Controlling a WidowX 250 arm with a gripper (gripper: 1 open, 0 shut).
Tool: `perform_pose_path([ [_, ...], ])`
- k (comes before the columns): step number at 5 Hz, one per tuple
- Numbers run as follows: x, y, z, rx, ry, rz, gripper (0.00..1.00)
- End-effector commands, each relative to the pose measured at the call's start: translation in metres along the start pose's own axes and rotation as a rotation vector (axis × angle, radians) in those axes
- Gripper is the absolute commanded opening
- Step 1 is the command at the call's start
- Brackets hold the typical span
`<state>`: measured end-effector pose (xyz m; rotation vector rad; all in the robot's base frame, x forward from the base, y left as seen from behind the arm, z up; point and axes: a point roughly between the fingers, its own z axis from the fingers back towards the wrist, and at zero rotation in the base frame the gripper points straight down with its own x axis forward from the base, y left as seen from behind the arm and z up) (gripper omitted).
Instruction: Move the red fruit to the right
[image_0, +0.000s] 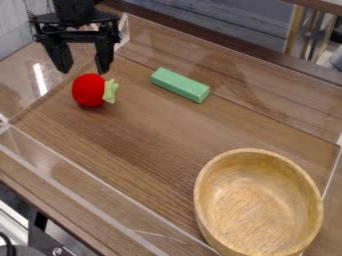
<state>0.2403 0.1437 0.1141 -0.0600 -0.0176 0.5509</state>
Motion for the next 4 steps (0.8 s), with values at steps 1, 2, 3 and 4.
perform_pose_path([
  [1, 0.009, 0.007, 0.002, 0.000, -0.069, 0.026, 1.00],
  [2, 0.016, 0.011, -0.011, 0.000, -0.078, 0.047, 1.00],
  [3, 0.027, 0.021, -0.029, -0.002, -0.097, 0.098, 1.00],
  [4, 0.037, 0.030, -0.041, -0.006, -0.109, 0.153, 1.00],
])
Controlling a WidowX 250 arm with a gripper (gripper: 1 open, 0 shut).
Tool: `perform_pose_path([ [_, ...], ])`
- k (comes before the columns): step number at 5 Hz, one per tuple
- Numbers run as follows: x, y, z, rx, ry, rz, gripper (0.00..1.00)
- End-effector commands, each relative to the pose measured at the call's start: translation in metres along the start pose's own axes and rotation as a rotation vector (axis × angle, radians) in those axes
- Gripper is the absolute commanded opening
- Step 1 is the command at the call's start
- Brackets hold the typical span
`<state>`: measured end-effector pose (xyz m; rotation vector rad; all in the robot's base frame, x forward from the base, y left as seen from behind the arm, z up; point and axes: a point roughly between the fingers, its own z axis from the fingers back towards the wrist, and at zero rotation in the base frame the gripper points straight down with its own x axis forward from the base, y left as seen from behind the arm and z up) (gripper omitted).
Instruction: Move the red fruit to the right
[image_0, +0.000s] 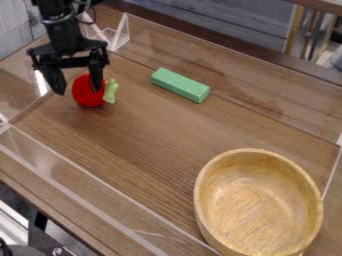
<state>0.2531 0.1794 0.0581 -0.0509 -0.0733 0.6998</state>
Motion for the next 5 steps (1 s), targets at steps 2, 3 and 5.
perform_pose_path([
  [2, 0.021, -0.015, -0.005, -0.007, -0.058, -0.031, 1.00],
  [3, 0.031, -0.009, -0.013, -0.009, -0.063, 0.025, 1.00],
  [5, 0.040, -0.004, -0.012, -0.007, -0.066, 0.088, 1.00],
])
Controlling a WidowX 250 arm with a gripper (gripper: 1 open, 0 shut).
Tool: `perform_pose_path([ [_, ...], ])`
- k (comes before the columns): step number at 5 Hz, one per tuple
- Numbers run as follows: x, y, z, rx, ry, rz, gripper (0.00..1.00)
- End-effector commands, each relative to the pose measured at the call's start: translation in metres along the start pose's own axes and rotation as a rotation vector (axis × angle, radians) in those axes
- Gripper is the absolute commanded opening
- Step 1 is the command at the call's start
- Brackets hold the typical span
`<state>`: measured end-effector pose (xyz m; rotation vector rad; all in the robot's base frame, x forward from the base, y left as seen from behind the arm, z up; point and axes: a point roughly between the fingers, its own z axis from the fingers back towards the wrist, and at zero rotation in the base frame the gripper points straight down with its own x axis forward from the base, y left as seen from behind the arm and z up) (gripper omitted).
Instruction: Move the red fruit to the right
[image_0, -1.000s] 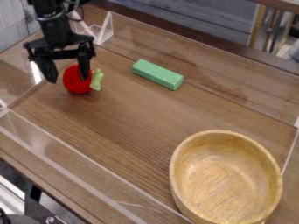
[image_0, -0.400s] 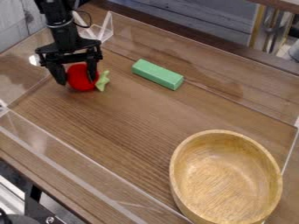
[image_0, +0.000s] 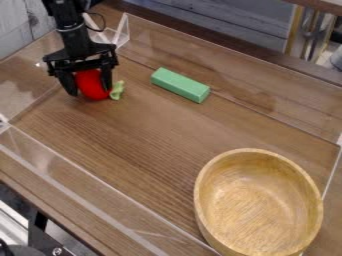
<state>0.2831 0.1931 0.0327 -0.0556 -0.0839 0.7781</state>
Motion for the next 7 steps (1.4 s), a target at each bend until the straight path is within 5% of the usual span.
perform_pose_path([
  [1, 0.010, -0.002, 0.023, -0.004, -0.051, 0.020, 1.00],
  [4, 0.003, 0.021, 0.044, 0.005, -0.052, 0.272, 1.00],
  [5, 0.003, 0.015, 0.044, 0.004, -0.056, 0.276, 1.00],
  [6, -0.001, 0.004, 0.058, -0.022, -0.050, 0.293, 0.00],
  [7, -0.015, -0.023, 0.073, -0.053, -0.020, 0.277, 0.00],
])
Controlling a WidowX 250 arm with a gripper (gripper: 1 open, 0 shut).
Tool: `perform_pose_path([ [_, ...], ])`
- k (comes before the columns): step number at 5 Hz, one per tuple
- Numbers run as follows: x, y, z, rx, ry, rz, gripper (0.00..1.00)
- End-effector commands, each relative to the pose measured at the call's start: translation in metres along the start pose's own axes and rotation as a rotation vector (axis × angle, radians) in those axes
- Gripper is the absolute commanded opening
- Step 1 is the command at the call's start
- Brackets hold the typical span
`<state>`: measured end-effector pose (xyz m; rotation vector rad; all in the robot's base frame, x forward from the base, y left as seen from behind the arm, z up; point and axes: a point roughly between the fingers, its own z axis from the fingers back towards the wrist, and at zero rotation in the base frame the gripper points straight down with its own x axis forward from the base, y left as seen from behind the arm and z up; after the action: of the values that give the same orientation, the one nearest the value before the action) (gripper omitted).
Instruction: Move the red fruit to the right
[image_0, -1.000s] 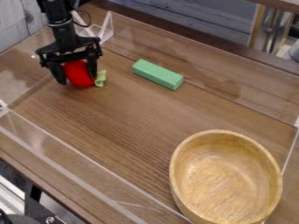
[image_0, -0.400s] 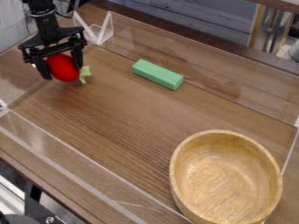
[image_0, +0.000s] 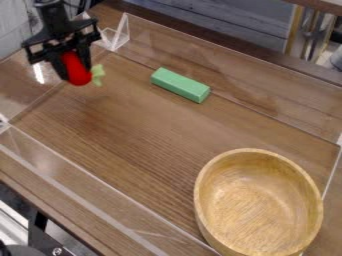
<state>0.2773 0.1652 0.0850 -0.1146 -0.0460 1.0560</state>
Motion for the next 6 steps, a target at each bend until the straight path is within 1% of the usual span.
perform_pose_path([
  [1, -0.020, -0.021, 0.021, -0.044, -0.023, -0.046, 0.00],
  [2, -0.049, -0.042, 0.017, -0.051, 0.007, -0.112, 0.00],
  [3, -0.080, -0.081, 0.011, -0.056, 0.038, -0.218, 0.00],
  [4, -0.112, -0.118, 0.002, -0.059, 0.064, -0.298, 0.00],
  [5, -0.146, -0.155, -0.008, -0.066, 0.077, -0.308, 0.00],
  [6, -0.174, -0.187, -0.020, -0.067, 0.086, -0.333, 0.00],
])
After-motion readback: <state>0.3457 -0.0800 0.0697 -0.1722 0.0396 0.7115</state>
